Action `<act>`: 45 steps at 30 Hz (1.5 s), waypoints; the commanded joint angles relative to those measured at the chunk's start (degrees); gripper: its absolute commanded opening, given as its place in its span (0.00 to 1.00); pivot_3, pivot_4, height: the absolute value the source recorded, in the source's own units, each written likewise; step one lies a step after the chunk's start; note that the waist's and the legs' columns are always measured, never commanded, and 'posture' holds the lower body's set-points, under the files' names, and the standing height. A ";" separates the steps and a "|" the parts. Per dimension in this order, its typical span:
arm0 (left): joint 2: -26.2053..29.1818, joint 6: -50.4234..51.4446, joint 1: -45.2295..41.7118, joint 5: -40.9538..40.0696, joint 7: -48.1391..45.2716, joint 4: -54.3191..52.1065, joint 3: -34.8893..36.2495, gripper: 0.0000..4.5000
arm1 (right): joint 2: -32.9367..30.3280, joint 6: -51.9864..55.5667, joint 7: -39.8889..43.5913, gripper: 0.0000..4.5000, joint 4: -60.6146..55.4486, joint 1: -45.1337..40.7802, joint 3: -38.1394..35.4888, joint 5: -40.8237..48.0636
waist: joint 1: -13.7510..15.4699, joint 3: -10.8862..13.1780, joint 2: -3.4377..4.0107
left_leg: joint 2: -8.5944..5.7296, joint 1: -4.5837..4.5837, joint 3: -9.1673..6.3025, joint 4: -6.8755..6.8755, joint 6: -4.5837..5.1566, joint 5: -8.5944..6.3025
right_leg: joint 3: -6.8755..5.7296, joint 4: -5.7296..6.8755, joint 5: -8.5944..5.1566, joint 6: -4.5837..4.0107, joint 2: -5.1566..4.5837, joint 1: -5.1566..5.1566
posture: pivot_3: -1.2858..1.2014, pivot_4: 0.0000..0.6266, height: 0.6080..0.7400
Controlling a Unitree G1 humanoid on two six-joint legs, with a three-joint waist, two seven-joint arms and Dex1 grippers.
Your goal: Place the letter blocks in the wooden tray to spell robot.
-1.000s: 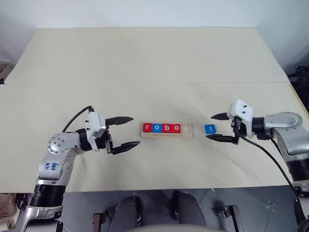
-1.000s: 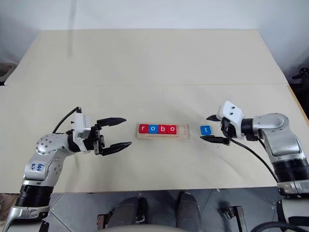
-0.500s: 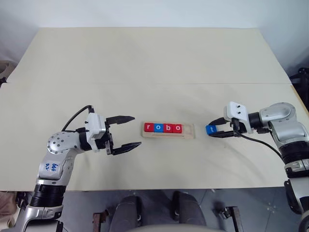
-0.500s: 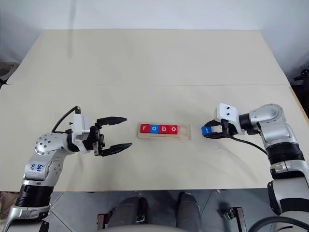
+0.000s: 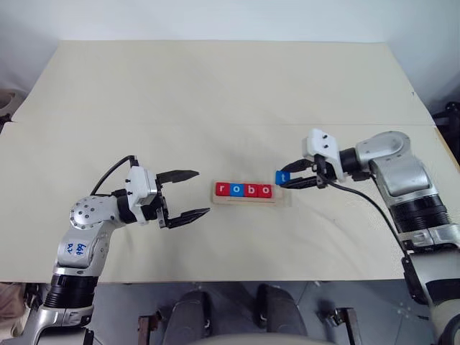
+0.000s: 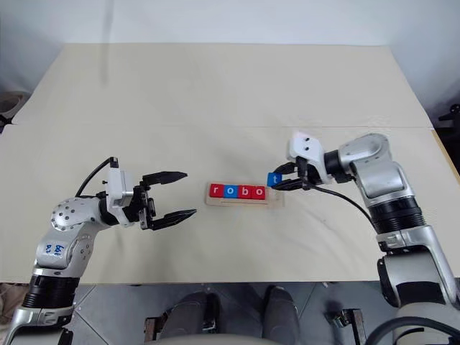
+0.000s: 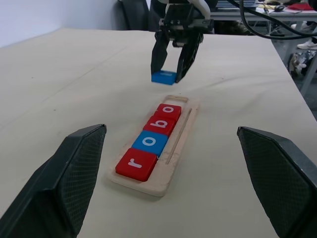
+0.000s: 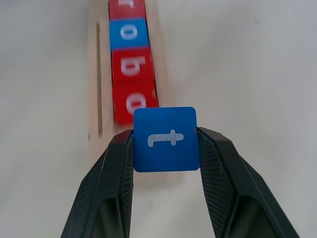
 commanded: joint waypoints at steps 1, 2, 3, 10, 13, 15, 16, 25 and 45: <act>0.33 -0.44 1.01 -0.20 0.80 -3.13 0.85 1.00 | -0.20 -0.11 -0.58 0.32 -0.88 -0.12 0.47 -1.09 | -0.03 0.00 0.00 | 0.00 0.00 0.00 0.00 0.00 0.00 | 0.00 0.00 0.00 0.00 0.00 0.00 | 0.52 0.24 1.00; 0.41 -0.48 1.44 -0.29 0.98 -3.47 1.03 1.00 | -0.19 -0.49 -0.47 0.32 -0.59 -0.08 0.80 -1.26 | -0.15 0.00 0.00 | 0.00 0.00 0.00 0.00 0.00 0.00 | 0.00 0.00 0.00 0.00 0.00 -0.01 | 0.52 0.24 1.00; 0.48 -0.55 1.77 -0.34 1.11 -3.69 1.20 1.00 | -0.19 -0.87 -0.44 0.32 -0.36 -0.06 0.98 -1.47 | -0.28 0.00 0.00 | 0.00 0.00 0.01 -0.01 0.00 0.00 | 0.00 0.00 0.00 0.00 0.00 -0.01 | 0.52 0.24 1.00; 0.78 -0.33 2.41 -0.54 1.71 -4.26 1.72 1.00 | -0.77 -0.58 1.48 0.32 -0.31 0.33 1.53 -2.12 | -0.46 0.00 0.00 | 0.01 0.01 0.02 -0.03 0.00 0.00 | 0.00 0.02 0.00 0.00 0.02 -0.02 | 0.52 0.24 1.00; 0.72 0.13 2.11 -0.52 2.17 -4.66 1.53 1.00 | -0.62 0.41 1.80 0.32 -1.08 0.89 1.20 -1.65 | -0.37 0.00 0.00 | 0.01 0.01 0.01 -0.02 0.00 0.00 | 0.00 0.01 0.00 0.00 0.02 -0.01 | 0.52 0.24 1.00; 0.63 0.51 1.80 -0.54 2.50 -4.90 1.47 1.00 | -0.61 0.46 1.94 0.32 -1.24 1.18 1.26 -1.77 | -0.38 0.00 0.00 | 0.00 0.01 0.02 -0.02 0.00 0.00 | 0.01 0.01 0.00 0.00 0.01 -0.01 | 0.52 0.24 1.00; 0.63 0.67 1.66 -0.56 2.63 -4.99 1.45 1.00 | -0.71 0.37 2.03 0.32 -1.15 1.31 1.41 -2.03 | -0.40 0.00 0.00 | 0.00 0.01 0.02 -0.02 0.00 0.00 | 0.01 0.01 0.00 0.00 0.01 -0.01 | 0.52 0.24 1.00; 0.58 1.86 1.05 -0.69 3.50 -5.92 1.33 1.00 | -0.34 -0.26 0.50 0.86 -0.59 1.69 -0.18 -1.59 | -0.42 0.00 0.00 | 0.01 0.01 0.02 -0.02 0.00 0.00 | 0.01 0.02 0.00 0.00 0.02 -0.01 | 0.52 0.24 1.00; 0.46 2.39 0.55 -0.65 3.21 -5.73 1.05 1.00 | -5.98 0.82 2.39 0.09 -4.36 6.41 -2.28 1.27 | -0.40 0.00 0.00 | 0.01 0.02 0.03 -0.02 0.00 0.00 | 0.01 0.01 0.00 0.00 0.02 -0.01 | 0.52 0.24 1.00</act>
